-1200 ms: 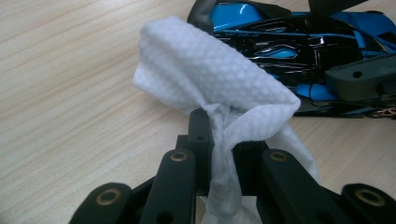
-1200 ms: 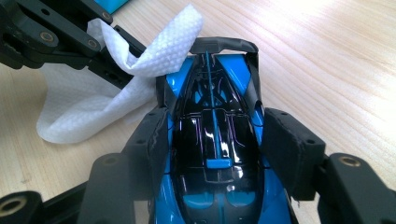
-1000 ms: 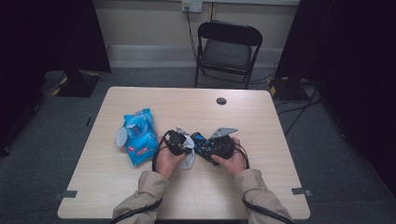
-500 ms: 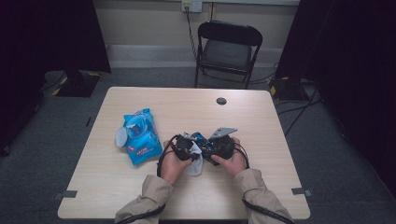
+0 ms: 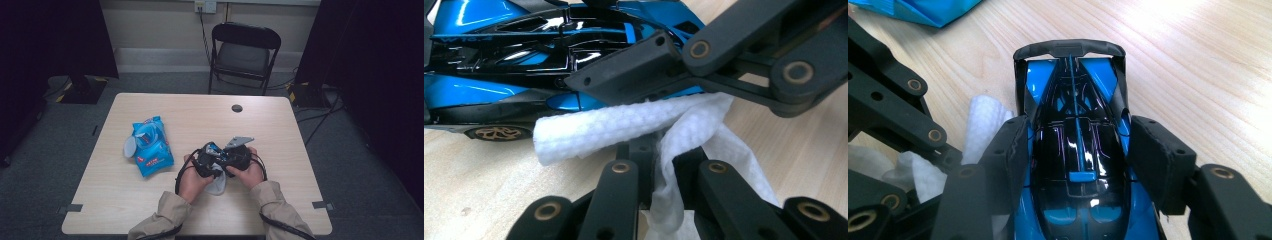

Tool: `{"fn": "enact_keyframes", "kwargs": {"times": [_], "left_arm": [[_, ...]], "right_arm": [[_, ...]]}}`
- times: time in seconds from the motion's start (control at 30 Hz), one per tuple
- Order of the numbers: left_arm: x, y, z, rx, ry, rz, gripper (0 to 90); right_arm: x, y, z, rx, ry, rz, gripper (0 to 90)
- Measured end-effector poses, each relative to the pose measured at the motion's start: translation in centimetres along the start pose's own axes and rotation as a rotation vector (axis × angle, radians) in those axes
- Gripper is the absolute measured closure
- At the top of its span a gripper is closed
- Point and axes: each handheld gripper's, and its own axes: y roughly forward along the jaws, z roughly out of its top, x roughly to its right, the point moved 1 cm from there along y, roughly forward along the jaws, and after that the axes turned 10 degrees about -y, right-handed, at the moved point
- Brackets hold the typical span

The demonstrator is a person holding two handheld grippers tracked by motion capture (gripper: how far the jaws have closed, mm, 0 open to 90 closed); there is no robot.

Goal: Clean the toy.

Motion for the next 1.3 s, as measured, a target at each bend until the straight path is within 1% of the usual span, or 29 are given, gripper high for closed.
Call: {"fn": "enact_keyframes", "kwargs": {"times": [0.03,0.27,0.33,0.5,0.57,0.6,0.63,0.67,0.73,0.8,0.93,1.03,1.07,1.13,1.3], "left_arm": [[0.1,0.0,-0.1,-0.001,-0.006,-0.016,83.4],[1.5,0.5,-0.3,-0.006,0.019,-0.041,83.4],[1.8,0.7,-0.3,-0.003,0.016,-0.052,83.4],[2.6,1.0,-0.4,-0.005,0.027,-0.068,83.4],[2.8,1.1,-0.5,-0.006,0.012,-0.100,83.4],[3.0,1.2,-0.6,-0.010,0.017,-0.107,83.4],[3.1,1.2,-0.6,-0.009,0.020,-0.106,83.4],[3.3,1.2,-0.6,-0.009,0.018,-0.119,83.4],[3.5,1.2,-0.6,-0.010,0.031,-0.124,83.4],[3.8,0.9,-0.6,-0.008,0.029,-0.149,83.4],[4.1,0.1,-0.6,-0.006,0.048,-0.164,83.4],[4.1,-0.7,-0.5,-0.012,0.056,-0.169,83.4],[3.9,-1.0,-0.5,-0.012,0.057,-0.162,83.5],[3.4,-1.8,-0.4,-0.007,0.061,-0.148,83.6],[1.7,-3.5,-0.4,0.002,0.044,-0.118,83.6]], "right_arm": [[0.0,0.0,0.0,0.001,0.000,0.000,41.9],[0.0,0.1,0.1,-0.003,-0.002,-0.002,42.0],[-0.1,0.1,0.1,-0.002,-0.001,-0.004,42.0],[-0.1,0.1,0.1,-0.001,0.003,-0.002,42.0],[0.0,0.1,0.1,0.000,0.000,-0.002,41.9],[0.0,0.1,0.1,0.000,-0.002,-0.002,41.9],[0.0,0.1,0.0,0.001,-0.002,-0.002,41.9],[0.0,0.1,0.0,0.002,-0.001,-0.002,41.9],[0.0,0.1,0.0,0.003,0.001,0.000,41.9],[0.1,0.1,0.0,0.004,0.001,0.005,41.9],[0.1,0.1,0.0,0.009,0.005,0.007,41.9],[0.1,0.1,-0.1,0.011,0.005,0.006,41.9],[0.1,0.1,-0.1,0.012,0.004,0.006,41.9],[0.1,0.1,-0.1,0.013,0.008,0.006,41.9],[0.1,0.1,-0.1,0.011,0.009,0.005,41.9]]}}
